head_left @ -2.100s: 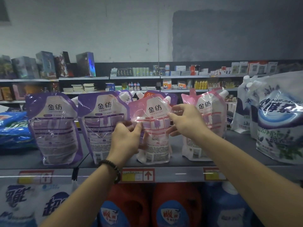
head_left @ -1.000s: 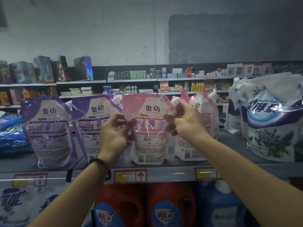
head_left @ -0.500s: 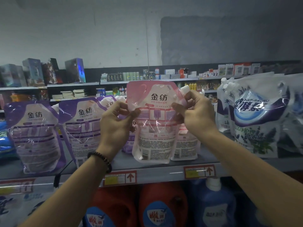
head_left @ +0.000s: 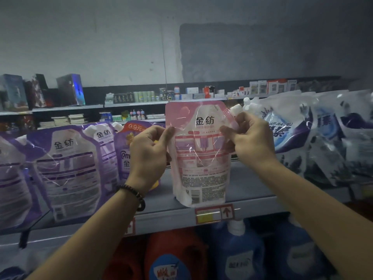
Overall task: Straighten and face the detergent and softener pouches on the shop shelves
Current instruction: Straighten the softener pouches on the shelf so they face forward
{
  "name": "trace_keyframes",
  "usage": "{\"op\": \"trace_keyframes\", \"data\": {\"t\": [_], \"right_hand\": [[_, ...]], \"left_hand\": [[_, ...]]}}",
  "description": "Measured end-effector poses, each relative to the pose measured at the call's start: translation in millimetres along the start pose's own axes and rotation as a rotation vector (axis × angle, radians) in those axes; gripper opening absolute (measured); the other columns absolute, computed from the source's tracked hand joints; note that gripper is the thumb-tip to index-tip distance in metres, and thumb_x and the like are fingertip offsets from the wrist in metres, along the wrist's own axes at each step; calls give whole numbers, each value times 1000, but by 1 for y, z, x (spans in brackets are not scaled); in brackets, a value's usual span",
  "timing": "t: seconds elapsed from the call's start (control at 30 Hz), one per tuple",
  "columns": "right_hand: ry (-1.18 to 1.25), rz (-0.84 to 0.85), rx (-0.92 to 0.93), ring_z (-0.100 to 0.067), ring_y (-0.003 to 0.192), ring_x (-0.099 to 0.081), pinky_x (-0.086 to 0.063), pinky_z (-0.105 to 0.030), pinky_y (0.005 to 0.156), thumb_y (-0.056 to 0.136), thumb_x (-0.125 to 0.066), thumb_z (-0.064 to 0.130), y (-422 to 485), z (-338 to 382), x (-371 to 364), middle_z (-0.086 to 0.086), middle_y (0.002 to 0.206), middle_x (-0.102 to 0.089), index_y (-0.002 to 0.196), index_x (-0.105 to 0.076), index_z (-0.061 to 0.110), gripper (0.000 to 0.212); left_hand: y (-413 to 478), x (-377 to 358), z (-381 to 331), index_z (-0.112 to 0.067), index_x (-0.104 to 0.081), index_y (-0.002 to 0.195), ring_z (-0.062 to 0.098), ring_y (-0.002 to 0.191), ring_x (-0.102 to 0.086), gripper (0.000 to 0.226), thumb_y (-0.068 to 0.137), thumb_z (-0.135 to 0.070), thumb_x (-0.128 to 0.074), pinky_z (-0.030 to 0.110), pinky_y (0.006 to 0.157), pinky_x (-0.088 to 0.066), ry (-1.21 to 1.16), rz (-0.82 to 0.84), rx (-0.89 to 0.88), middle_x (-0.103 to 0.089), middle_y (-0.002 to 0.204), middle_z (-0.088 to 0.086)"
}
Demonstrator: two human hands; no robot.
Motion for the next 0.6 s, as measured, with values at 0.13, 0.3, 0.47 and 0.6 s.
{"op": "trace_keyframes", "data": {"t": [0.13,0.3,0.47,0.6], "right_hand": [[-13,-31,-3,-23,68,-79,-66,-46,64,88,-87,33,11,-11,21,0,77,-78,85,-64,23,25],[-24,-69,-8,-18,66,-79,-66,-43,65,88,-86,31,20,-28,45,2,78,-78,86,-65,23,23],[-38,-74,-14,-11,64,-77,-66,-39,63,90,-85,29,26,-43,62,1,79,-77,88,-66,15,24],[-49,-87,-26,-4,61,-75,-66,-33,59,91,-83,25,29,-53,70,4,75,-75,88,-64,10,24]], "left_hand": [[2,-27,-6,-19,-72,88,27,50,-67,24,102,-38,-68,42,51,-59,11,16,6,-73,68,10],[4,-58,-12,-16,-73,93,32,53,-73,23,102,-37,-70,54,58,-65,23,63,55,-75,67,11],[8,-86,-19,-11,-73,100,31,61,-78,13,99,-23,-74,49,63,-67,-14,75,116,-78,83,13],[8,-105,-15,-8,-72,102,29,67,-80,14,99,-22,-72,49,67,-68,-17,106,146,-78,93,11]]}}
Point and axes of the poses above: each hand's wrist, its own y-axis towards the middle knuckle, its own x-axis out of the back of the hand, z = x × y, the point moved 1 cm from there along y, towards the middle knuckle
